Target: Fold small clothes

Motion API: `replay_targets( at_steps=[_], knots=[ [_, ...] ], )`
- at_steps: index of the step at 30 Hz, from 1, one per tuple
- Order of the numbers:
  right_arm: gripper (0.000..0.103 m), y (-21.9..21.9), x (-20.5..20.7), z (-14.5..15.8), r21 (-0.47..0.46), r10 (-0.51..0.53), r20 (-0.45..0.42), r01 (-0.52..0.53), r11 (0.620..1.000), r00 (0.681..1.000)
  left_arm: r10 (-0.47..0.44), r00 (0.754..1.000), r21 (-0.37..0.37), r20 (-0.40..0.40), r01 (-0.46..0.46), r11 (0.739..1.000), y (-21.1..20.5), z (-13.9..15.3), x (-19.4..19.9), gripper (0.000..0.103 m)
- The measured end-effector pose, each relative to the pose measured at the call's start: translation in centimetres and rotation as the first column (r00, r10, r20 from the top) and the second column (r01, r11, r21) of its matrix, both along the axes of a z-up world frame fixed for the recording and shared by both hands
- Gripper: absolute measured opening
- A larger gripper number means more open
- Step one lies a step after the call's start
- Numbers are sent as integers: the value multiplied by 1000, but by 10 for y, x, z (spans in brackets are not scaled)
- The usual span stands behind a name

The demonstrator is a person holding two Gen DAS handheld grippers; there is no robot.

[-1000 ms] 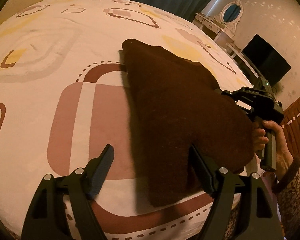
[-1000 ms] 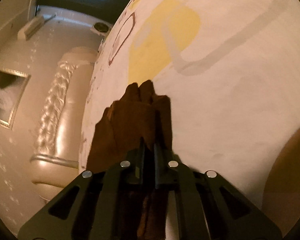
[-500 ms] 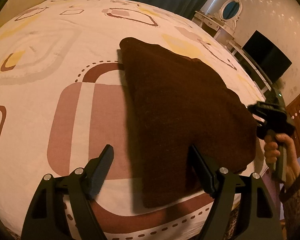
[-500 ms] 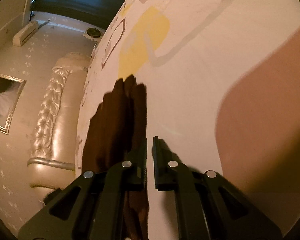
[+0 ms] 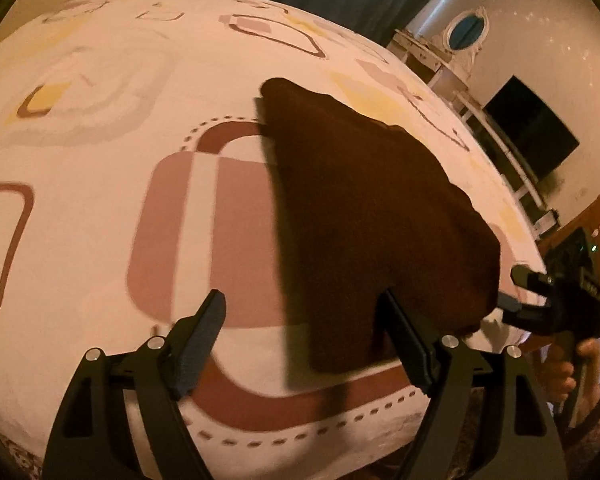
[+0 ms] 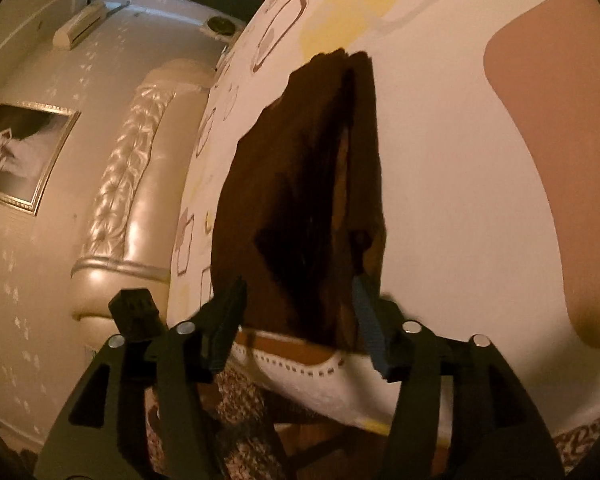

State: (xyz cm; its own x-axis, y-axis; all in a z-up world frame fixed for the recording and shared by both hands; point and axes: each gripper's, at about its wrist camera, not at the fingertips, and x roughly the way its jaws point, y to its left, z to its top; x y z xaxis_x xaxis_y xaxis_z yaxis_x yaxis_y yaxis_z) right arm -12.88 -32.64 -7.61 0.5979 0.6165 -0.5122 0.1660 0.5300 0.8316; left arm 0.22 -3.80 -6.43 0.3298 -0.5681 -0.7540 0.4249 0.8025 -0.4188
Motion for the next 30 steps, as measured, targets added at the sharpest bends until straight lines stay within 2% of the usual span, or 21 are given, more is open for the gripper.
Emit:
replay_targets(
  at_steps=[2, 7, 8, 11, 12, 13, 14, 16, 17, 20, 23, 25, 28, 29, 30],
  knots=[
    [62, -3, -2, -5, -12, -19, -17, 19, 1000, 1000, -3, 999, -57, -35, 1, 998, 12, -3, 2, 78],
    [64, -1, 3, -24, 95, -12, -25, 14, 995, 1000, -31, 991, -200, -133, 4, 980, 19, -10, 12, 78],
    [65, 3, 8, -23, 93, 1, -19, 0, 996, 1000, -35, 989, -217, -147, 3, 976, 16, -12, 14, 79],
    [64, 10, 20, -24, 88, 18, -16, -16, 996, 1000, -40, 991, -203, -132, 12, 979, 3, -12, 15, 79],
    [54, 12, 21, -25, 86, 23, -17, -22, 996, 1000, -43, 991, -204, -130, 15, 979, -1, -12, 14, 79],
    [43, 15, 24, -25, 71, 36, -23, -34, 997, 999, -43, 990, -205, -133, 15, 979, -4, -11, 14, 74],
    [16, 18, 27, -26, 42, 50, -42, -48, 998, 998, -48, 988, -205, -143, 18, 979, -9, -11, 13, 55],
    [14, 20, 28, -25, 6, 65, -44, -65, 998, 997, -61, 984, -190, -170, 28, 981, -18, -12, 10, 30],
    [13, 19, 26, -21, -10, 62, -29, -63, 998, 998, -47, 986, -152, -157, 23, 988, -24, -10, 6, 28],
    [12, 15, 18, 0, -59, 73, 33, -71, 996, 997, -39, 993, -112, -110, 27, 993, -33, -1, -7, 25],
    [12, 11, 13, -7, -74, 88, 16, -87, 994, 996, -42, 994, -83, -103, 34, 996, -36, -7, -12, 25],
    [12, 10, 13, -25, -60, 89, -19, -90, 994, 996, -42, 992, -83, -119, 32, 996, -34, -16, -10, 25],
    [13, 5, 11, -37, -1, 79, -4, -79, 997, 997, -55, 990, -118, -131, 40, 992, -27, -18, -7, 25],
    [16, 4, 11, -37, 22, 86, -6, -85, 996, 996, -63, 990, -116, -123, 49, 992, -27, -16, -7, 25],
    [23, 2, 11, -38, 42, 94, -12, -93, 995, 996, -73, 991, -110, -108, 62, 992, -26, -14, -7, 25]
  ],
)
